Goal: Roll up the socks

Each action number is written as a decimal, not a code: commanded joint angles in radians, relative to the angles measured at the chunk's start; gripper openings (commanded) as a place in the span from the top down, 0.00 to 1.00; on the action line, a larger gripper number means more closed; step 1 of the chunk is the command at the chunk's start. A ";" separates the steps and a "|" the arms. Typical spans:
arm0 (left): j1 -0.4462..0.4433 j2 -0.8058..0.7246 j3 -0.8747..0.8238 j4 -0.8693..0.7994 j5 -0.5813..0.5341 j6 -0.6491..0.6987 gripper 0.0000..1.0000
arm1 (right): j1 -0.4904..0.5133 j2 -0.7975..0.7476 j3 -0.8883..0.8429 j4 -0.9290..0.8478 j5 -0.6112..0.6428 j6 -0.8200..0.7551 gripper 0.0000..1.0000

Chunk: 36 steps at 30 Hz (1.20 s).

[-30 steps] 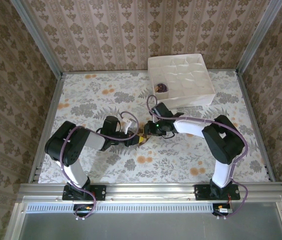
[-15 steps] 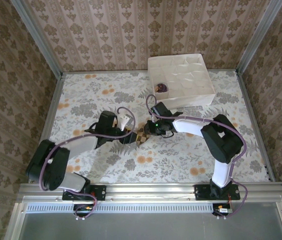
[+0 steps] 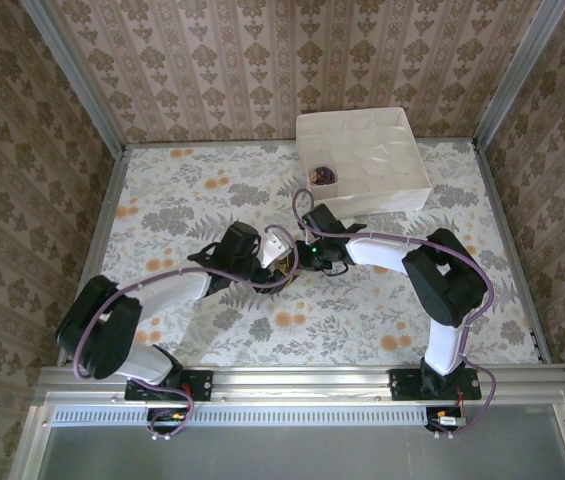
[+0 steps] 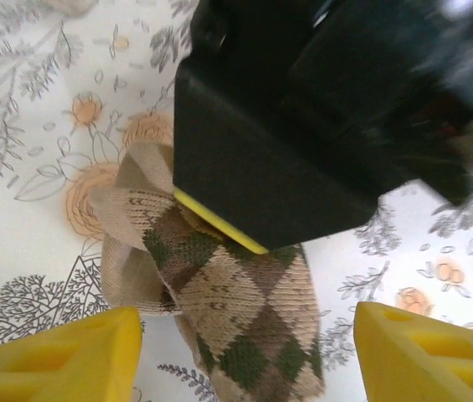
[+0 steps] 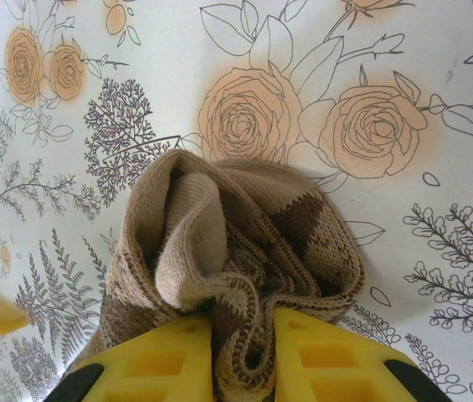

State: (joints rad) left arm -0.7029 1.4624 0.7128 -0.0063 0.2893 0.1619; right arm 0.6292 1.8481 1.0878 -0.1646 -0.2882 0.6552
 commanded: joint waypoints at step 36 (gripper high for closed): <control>0.264 0.366 -0.013 0.392 0.508 -0.531 0.97 | -0.001 -0.151 -0.170 0.222 0.078 0.372 0.45</control>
State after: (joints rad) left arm -0.4648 1.7988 0.7174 0.3916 0.7750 -0.3283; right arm 0.6312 1.6566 0.8738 -0.0170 -0.2337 0.9588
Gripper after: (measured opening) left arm 0.130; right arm 0.550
